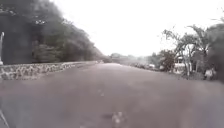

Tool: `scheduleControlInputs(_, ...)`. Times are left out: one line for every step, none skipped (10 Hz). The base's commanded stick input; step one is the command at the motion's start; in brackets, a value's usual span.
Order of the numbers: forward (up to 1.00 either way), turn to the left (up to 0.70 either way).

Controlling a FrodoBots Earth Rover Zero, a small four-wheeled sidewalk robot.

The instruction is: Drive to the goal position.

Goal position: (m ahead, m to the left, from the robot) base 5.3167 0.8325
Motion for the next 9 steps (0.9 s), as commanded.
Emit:
scheduleControlInputs(1.00,0.00)
scheduleControlInputs(1.00,0.00)
scheduleControlInputs(1.00,0.00)
scheduleControlInputs(1.00,0.00)
scheduleControlInputs(1.00,0.00)
scheduleControlInputs(1.00,0.00)
scheduleControlInputs(1.00,0.00)
scheduleControlInputs(1.00,0.00)
scheduleControlInputs(1.00,0.00)
